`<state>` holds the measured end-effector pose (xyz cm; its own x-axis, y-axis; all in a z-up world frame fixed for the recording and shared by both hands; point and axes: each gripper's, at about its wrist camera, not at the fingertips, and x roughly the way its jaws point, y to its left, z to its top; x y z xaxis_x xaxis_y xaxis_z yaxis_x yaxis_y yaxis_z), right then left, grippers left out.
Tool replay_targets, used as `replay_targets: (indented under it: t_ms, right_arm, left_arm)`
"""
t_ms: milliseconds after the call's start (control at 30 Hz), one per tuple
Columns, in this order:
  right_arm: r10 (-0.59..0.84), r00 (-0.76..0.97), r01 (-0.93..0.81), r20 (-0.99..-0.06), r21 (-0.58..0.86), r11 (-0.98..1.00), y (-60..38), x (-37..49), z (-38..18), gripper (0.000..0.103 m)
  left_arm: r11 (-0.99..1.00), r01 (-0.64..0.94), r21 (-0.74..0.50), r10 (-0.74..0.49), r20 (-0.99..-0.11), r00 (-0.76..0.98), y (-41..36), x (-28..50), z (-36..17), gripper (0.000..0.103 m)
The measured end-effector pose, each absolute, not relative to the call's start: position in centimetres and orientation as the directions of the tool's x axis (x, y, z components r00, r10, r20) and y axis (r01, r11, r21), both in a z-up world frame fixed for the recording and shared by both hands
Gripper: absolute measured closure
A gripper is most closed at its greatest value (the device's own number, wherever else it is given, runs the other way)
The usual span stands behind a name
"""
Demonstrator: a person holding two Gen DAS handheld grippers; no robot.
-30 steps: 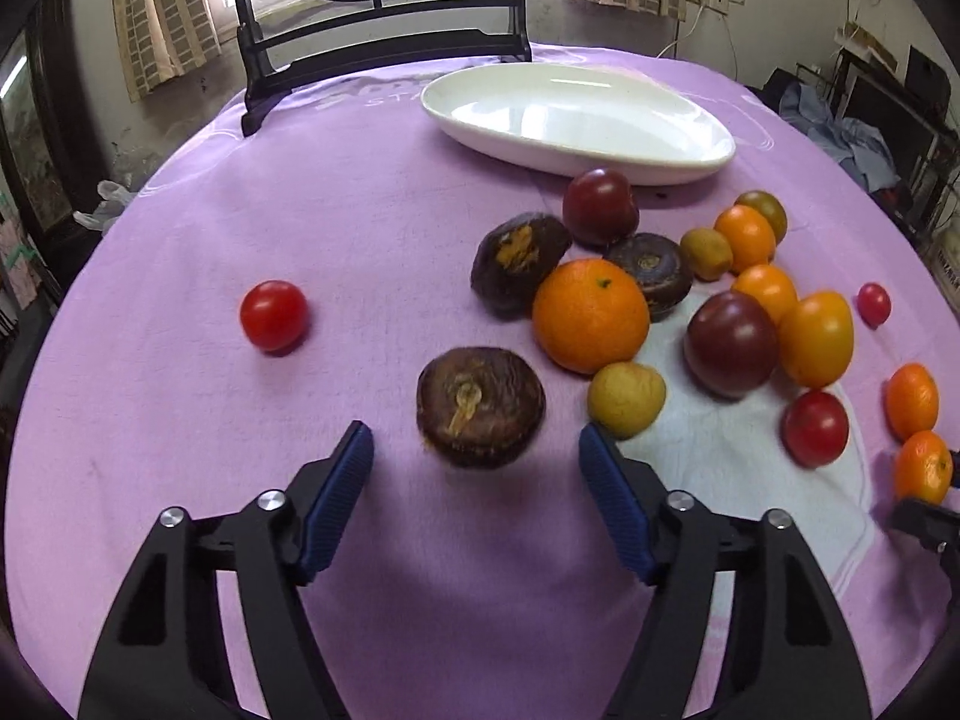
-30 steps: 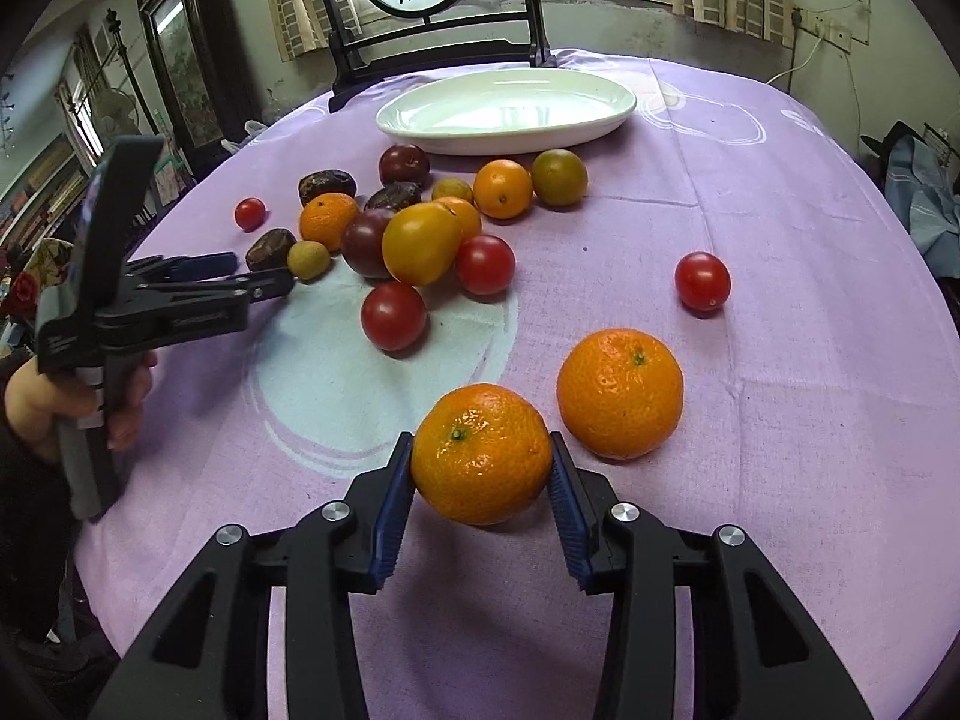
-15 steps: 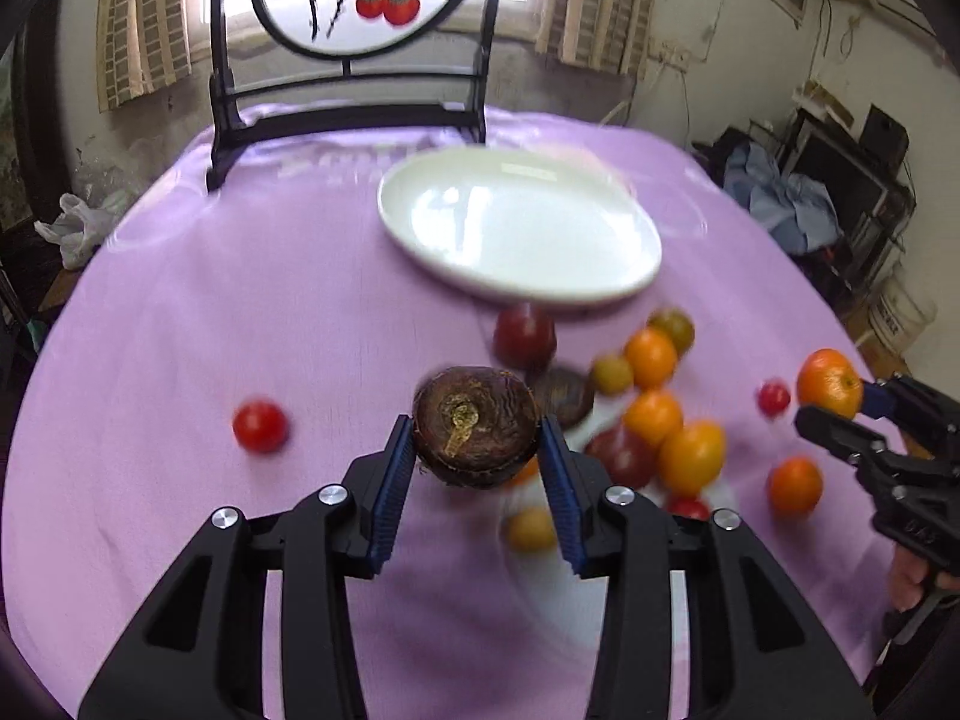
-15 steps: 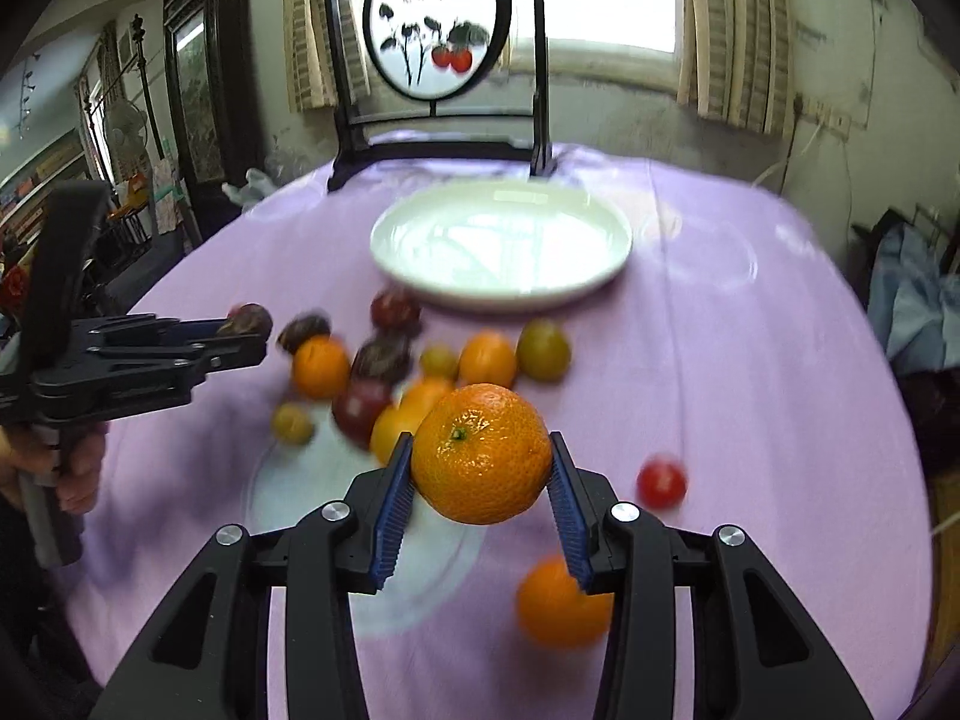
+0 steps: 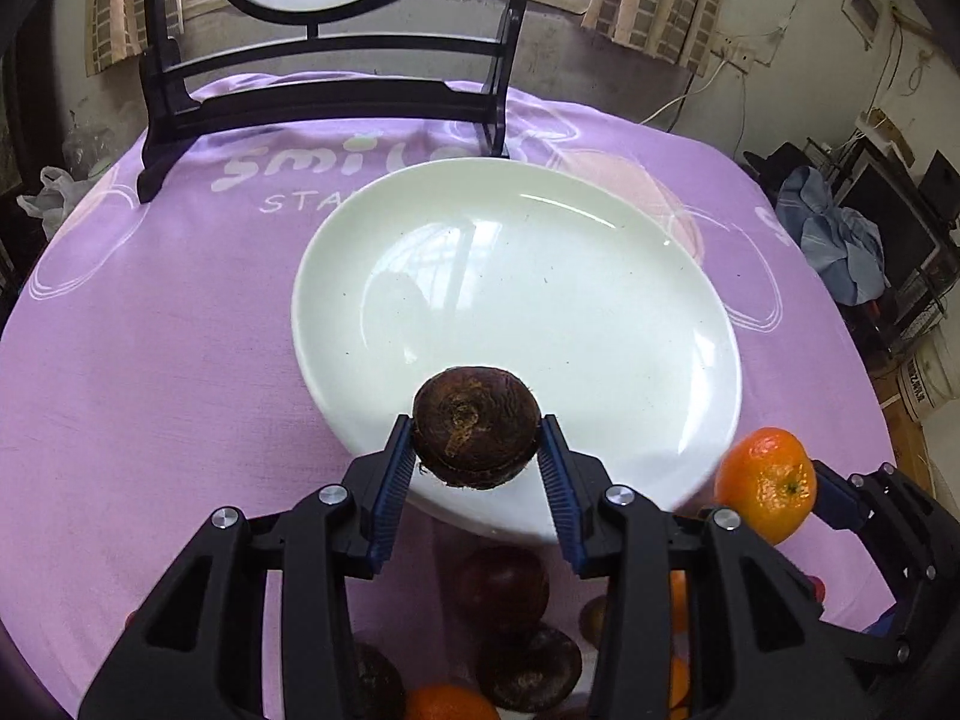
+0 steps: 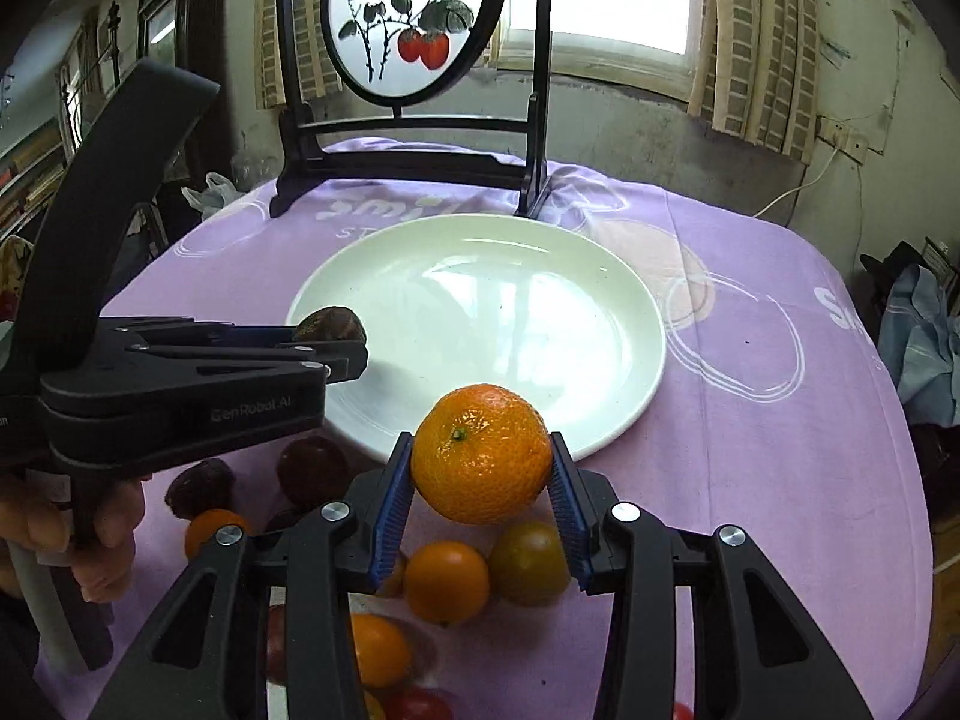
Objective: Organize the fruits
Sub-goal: 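Carry both fruits over the white plate and open both grippers to release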
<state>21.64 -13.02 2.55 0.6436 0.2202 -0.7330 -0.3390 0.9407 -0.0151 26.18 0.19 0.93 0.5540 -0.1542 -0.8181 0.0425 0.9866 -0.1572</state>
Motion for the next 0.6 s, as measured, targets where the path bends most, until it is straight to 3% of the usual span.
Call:
replay_targets:
  t_ms: [200,233,300,433,600]
  right_arm:
    - [0.206,0.601,-0.338,-0.773,-0.011,0.941,-12.3,24.0,1.0,0.057]
    - [0.207,0.600,-0.338,-0.773,-0.011,0.941,-12.2,23.9,1.0,0.049]
    - [0.203,0.627,-0.328,-0.752,-0.018,0.944,-12.6,23.2,1.6,0.044]
    - [0.232,0.643,-0.339,-0.730,0.001,0.941,-14.3,20.8,3.0,0.043]
    - [0.244,0.672,-0.315,-0.699,0.029,0.949,-18.1,16.7,4.0,0.034]
  left_arm:
    - [0.981,0.017,-0.191,-0.170,-0.829,0.533,0.4,27.5,-0.1,0.059]
    - [0.977,0.014,-0.212,-0.186,-0.823,0.536,0.5,27.4,0.1,0.050]
    - [0.973,-0.001,-0.231,-0.191,-0.810,0.554,0.9,26.9,0.9,0.037]
    - [0.975,0.021,-0.223,-0.194,-0.792,0.579,1.1,24.5,2.4,0.033]
    - [0.971,0.019,-0.239,-0.201,-0.770,0.605,1.9,19.6,3.1,0.022]
